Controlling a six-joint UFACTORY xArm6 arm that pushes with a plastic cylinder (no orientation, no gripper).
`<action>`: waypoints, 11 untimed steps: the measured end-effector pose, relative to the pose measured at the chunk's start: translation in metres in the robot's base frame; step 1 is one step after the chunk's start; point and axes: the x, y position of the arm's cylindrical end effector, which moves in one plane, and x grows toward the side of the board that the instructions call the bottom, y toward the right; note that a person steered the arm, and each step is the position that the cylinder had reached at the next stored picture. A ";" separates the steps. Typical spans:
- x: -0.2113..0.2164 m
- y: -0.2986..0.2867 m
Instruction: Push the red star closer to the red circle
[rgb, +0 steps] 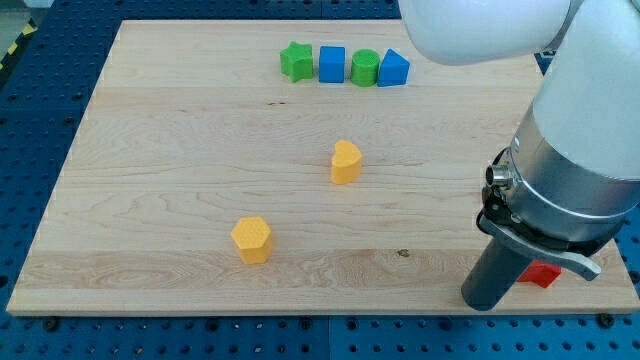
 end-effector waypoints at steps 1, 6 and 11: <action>0.000 -0.001; -0.001 -0.004; 0.000 0.006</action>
